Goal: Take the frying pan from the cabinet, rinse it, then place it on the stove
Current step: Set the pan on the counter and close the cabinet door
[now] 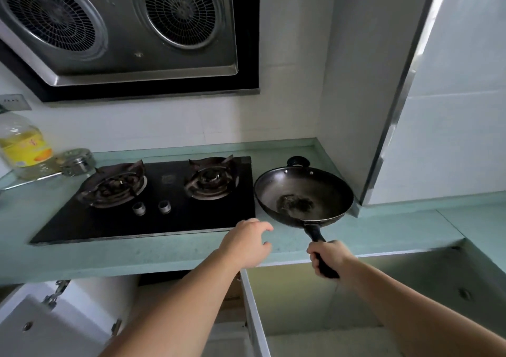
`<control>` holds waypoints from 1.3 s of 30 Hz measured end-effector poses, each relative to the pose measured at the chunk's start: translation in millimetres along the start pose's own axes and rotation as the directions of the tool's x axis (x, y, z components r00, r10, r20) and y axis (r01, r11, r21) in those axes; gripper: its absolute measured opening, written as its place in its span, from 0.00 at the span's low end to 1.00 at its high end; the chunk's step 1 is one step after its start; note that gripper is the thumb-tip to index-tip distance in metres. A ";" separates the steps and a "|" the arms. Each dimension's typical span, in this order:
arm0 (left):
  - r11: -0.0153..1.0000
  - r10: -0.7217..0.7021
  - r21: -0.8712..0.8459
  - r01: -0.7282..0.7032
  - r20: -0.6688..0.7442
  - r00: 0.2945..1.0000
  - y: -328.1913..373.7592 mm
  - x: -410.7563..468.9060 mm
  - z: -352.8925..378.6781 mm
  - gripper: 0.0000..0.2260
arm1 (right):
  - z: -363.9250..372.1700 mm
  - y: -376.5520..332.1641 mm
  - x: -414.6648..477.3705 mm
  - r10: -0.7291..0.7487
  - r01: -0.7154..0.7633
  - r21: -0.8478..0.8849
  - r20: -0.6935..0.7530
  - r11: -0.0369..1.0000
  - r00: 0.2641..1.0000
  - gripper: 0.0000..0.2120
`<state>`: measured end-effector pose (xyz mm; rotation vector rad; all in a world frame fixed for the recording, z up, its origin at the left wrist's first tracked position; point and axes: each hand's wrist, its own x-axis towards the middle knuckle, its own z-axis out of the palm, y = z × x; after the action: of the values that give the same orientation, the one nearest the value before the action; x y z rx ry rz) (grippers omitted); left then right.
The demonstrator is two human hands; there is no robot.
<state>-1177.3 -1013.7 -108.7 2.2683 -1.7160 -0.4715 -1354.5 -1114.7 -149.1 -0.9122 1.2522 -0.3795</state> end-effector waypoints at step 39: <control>0.997 -0.081 0.026 0.079 0.095 0.992 32.2 57.1 56.1 0.20 | -40.6 -22.8 83.0 -0.385 0.152 -0.856 -0.059 0.495 0.921 0.22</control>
<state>-1214.0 -1077.9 -153.1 2.3731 -1.6871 -0.5909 -1361.2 -1201.9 -186.6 -1.9870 1.5428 -0.0978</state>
